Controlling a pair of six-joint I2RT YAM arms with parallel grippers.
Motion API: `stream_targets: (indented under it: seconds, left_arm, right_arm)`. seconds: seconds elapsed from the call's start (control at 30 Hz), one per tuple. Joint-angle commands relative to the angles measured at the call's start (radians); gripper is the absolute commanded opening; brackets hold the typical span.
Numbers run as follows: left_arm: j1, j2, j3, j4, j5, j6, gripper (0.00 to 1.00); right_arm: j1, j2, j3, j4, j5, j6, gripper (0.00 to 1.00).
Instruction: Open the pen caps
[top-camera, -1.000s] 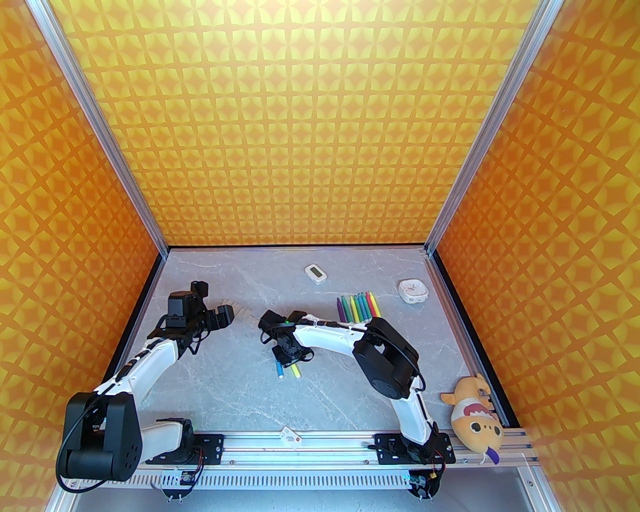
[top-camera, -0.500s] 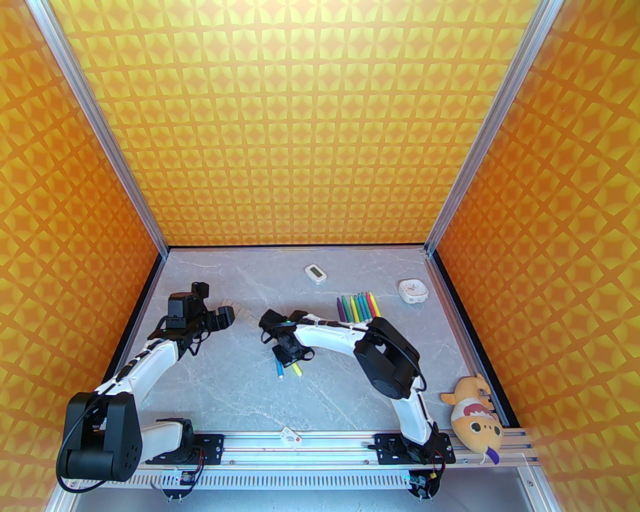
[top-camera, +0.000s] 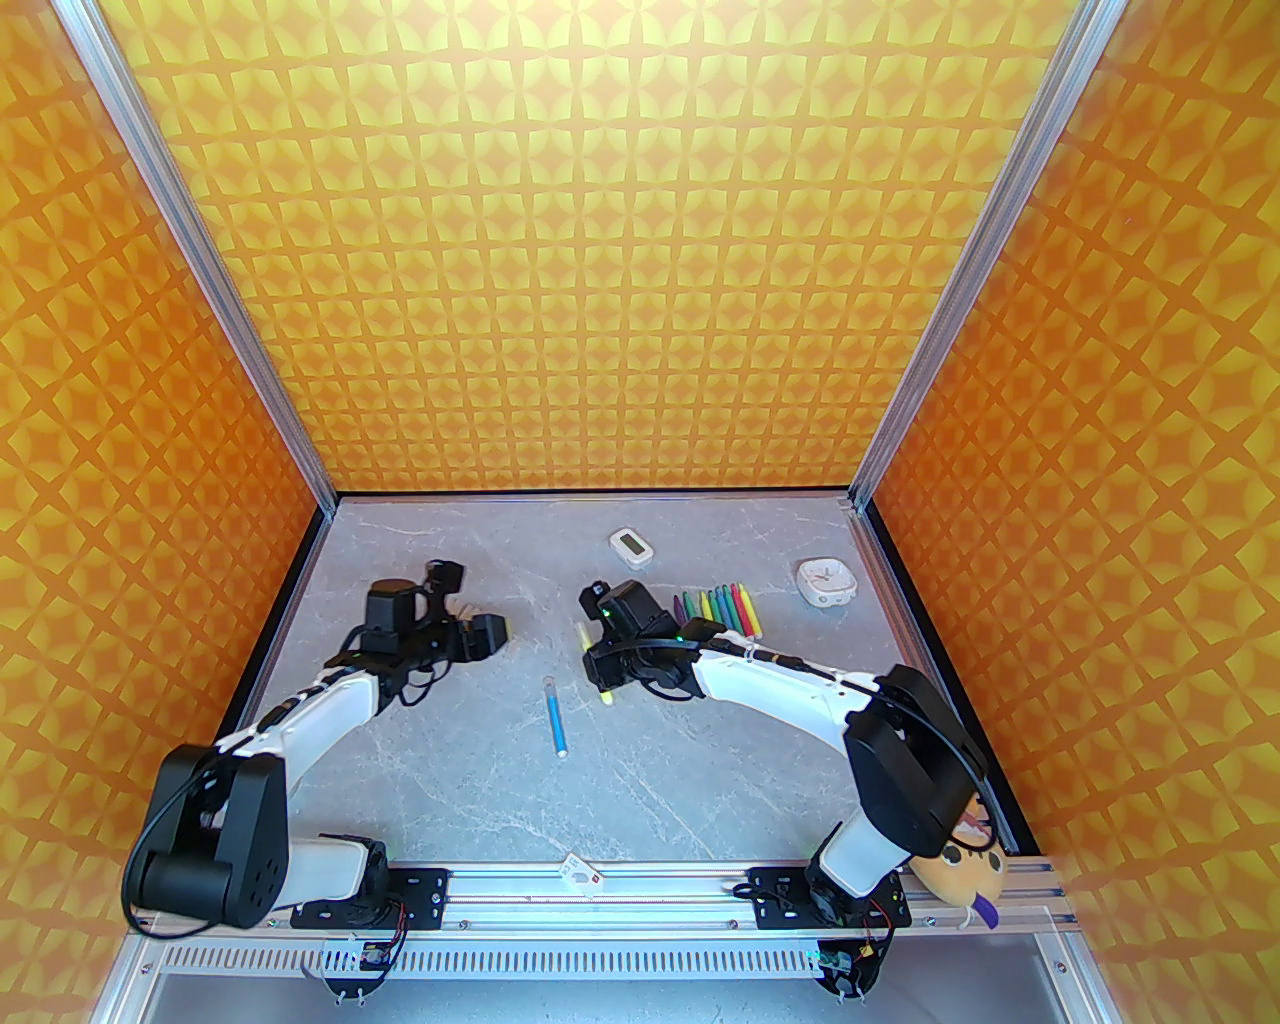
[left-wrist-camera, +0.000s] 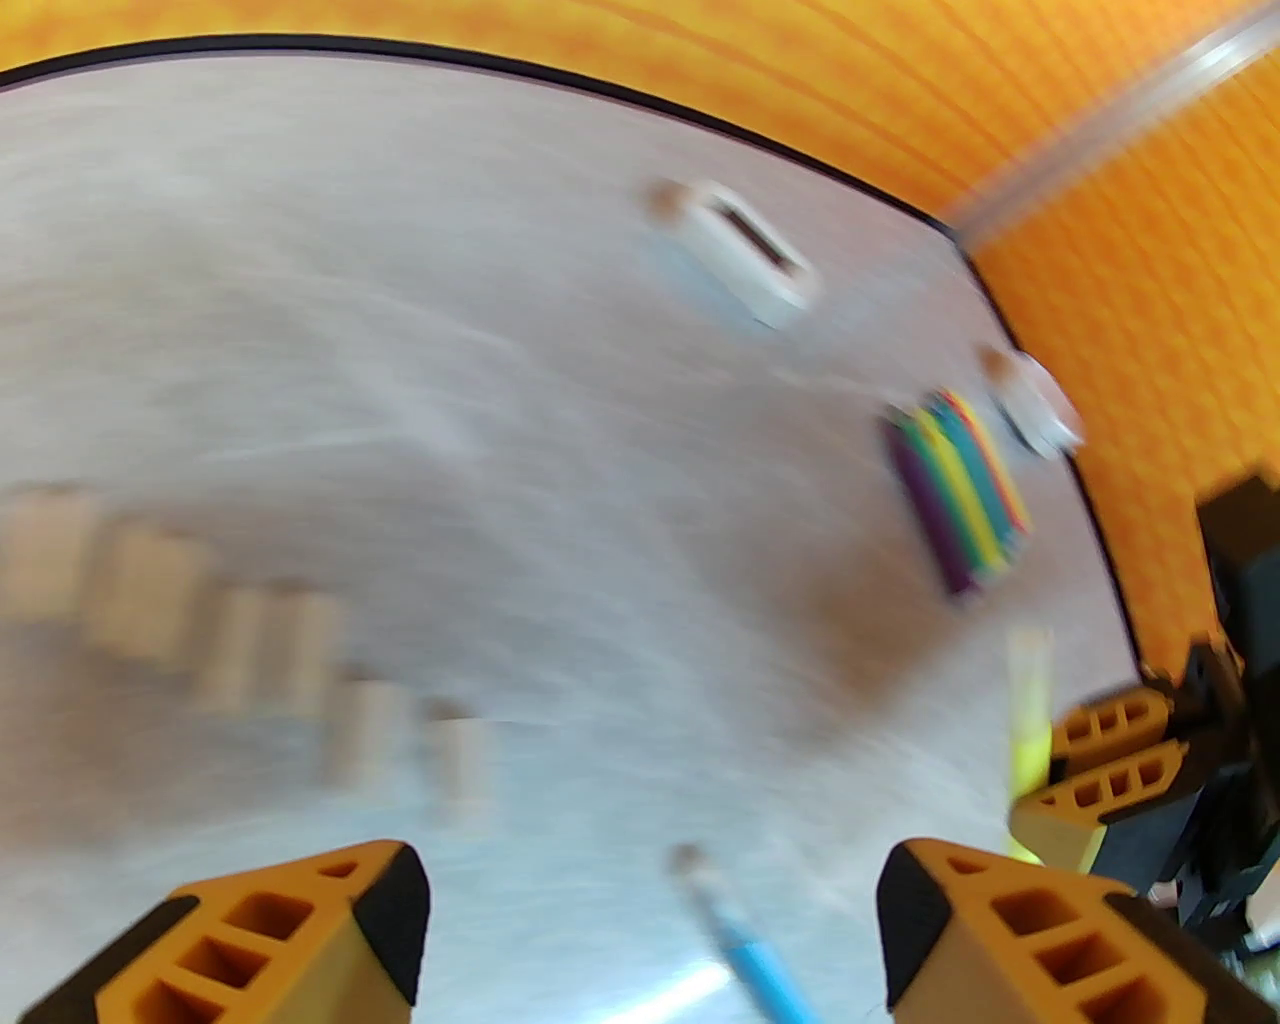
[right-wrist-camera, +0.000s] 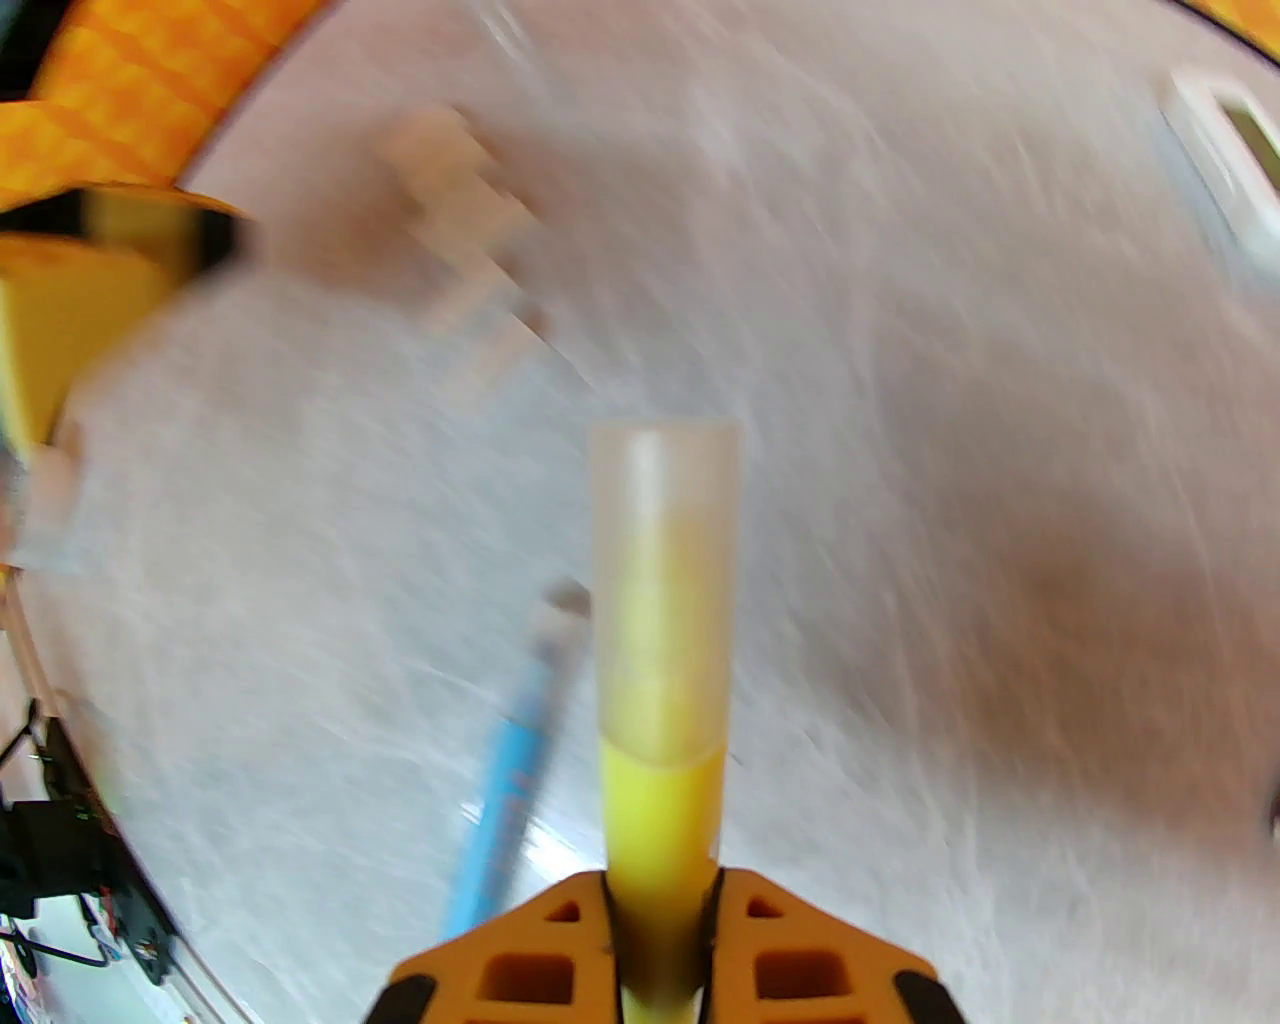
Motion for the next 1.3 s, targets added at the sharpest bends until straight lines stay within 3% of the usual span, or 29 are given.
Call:
stream_targets:
  seconds: [0.0,0.37,0.67,1.27]
  left_arm:
    - [-0.047,0.039,0.067,0.07,0.126,-0.03,0.74]
    - [-0.135,0.08,0.132,0.124,0.22,-0.051,0.68]
    - [-0.17,0.113,0.168,0.109,0.221,-0.055,0.61]
    - [-0.182,0.128,0.2,0.106,0.221,-0.078,0.38]
  right_arm:
    - [-0.005,-0.027,-0.038,0.088,-0.058,-0.023,0.0]
    - [-0.007,-0.064,-0.057,0.157,-0.111,-0.054,0.0]
    - [-0.007,-0.086,-0.077,0.228,-0.165,-0.062,0.0]
    - [-0.007,-0.054,-0.059,0.241,-0.181,-0.067,0.0]
